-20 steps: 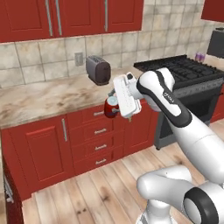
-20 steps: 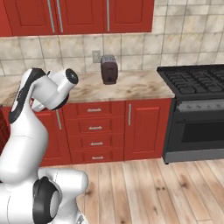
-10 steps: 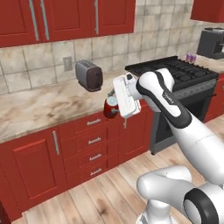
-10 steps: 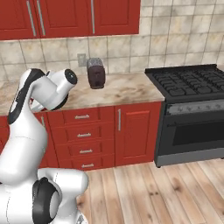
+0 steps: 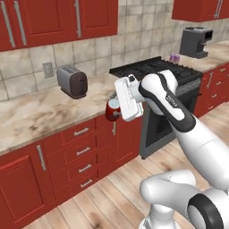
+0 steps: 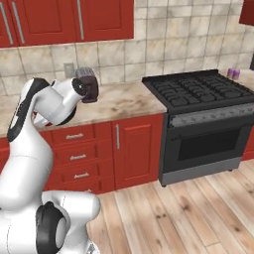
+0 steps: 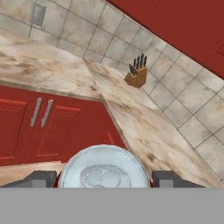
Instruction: Four empty soda cans are scattered around the kitchen. Gather all the cans and cluster them next to the stove for recycling.
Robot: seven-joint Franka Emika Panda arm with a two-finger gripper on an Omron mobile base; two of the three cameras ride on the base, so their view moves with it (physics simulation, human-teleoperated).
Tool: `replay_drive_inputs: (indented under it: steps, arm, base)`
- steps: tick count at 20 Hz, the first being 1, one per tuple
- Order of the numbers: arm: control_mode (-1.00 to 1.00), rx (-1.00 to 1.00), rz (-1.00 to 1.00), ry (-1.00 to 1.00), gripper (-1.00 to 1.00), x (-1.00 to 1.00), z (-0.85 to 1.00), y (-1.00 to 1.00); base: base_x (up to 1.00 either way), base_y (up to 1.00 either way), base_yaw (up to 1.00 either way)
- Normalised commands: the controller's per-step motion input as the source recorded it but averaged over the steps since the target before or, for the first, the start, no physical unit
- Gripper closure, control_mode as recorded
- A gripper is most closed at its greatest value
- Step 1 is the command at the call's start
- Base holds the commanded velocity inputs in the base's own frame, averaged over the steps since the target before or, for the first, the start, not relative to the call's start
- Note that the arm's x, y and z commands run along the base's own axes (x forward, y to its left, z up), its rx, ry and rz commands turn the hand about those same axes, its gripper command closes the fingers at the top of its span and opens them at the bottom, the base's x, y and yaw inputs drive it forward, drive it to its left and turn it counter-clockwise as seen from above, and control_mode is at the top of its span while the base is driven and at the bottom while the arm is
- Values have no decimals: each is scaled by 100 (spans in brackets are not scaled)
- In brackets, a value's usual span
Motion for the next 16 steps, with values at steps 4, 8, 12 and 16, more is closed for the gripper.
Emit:
replay_drive_inputs:
  steps: [4,8,12,16]
  arm:
    - [100,0,0,0,100,0,0,0]
    - [100,0,0,0,100,0,0,0]
    - [100,0,0,0,100,0,0,0]
    - [100,0,0,0,100,0,0,0]
  base:
    - [33,-27,-28]
    - [25,-24,-35]
    - [26,-19,-36]
    - [39,-17,-34]
